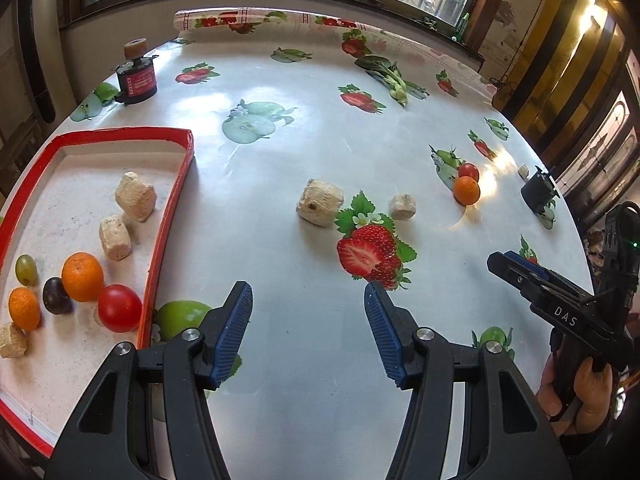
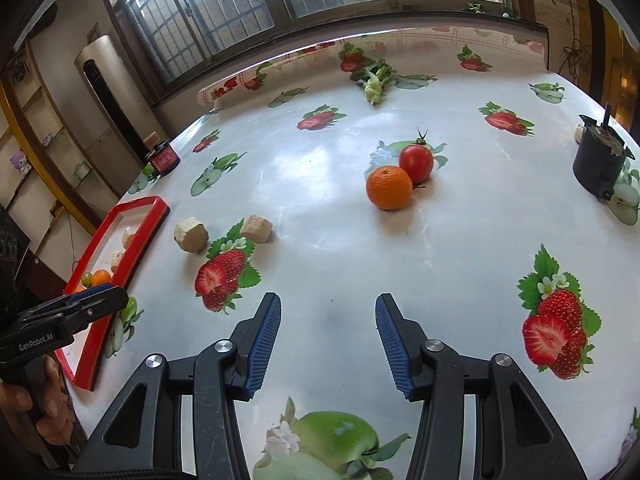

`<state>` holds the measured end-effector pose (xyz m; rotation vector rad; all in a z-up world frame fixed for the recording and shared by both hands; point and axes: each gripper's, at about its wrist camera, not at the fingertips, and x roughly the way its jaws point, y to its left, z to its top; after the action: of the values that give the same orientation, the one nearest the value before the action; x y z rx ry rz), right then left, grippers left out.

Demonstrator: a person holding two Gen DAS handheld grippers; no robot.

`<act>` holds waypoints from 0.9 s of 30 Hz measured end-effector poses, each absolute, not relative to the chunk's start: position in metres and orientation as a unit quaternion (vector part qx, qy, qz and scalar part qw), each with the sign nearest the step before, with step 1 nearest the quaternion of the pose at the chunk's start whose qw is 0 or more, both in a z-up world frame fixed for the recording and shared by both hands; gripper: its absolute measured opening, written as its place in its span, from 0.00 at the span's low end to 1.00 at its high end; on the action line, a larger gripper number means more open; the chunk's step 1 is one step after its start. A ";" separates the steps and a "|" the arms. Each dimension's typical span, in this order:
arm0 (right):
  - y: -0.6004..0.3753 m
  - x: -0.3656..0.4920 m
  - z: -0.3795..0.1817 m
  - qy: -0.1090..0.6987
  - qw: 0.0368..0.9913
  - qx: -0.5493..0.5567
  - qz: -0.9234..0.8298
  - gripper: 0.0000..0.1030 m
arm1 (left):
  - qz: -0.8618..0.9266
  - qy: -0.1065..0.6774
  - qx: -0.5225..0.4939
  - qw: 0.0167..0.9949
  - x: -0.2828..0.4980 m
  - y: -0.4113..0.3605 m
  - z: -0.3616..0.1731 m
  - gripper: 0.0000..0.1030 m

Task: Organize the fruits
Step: 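Move both tools back toward the cob piece and remaining orange, then grasp a beige cob piece with left tool while right tool grasps an orange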

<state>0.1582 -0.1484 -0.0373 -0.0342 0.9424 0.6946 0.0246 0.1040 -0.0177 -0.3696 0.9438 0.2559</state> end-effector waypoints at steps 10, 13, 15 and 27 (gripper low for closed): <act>-0.142 0.210 -0.045 0.443 0.847 -0.007 0.293 0.50 | 0.117 0.463 -0.180 0.860 0.071 0.110 -0.031 0.55; -0.136 0.225 -0.047 0.446 0.849 -0.004 0.285 0.50 | 0.120 0.465 -0.178 0.859 0.081 0.113 -0.035 0.55; -0.133 0.233 -0.048 0.446 0.850 -0.002 0.281 0.50 | 0.122 0.465 -0.179 0.858 0.087 0.116 -0.038 0.55; -0.111 0.238 -0.058 0.428 0.860 -0.031 0.276 0.37 | 0.114 0.465 -0.170 0.861 0.110 0.121 -0.054 0.30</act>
<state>0.2376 -0.1113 -0.0576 -0.0645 0.8995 0.5802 0.1099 0.1207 -0.0540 -0.3567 0.9752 0.2401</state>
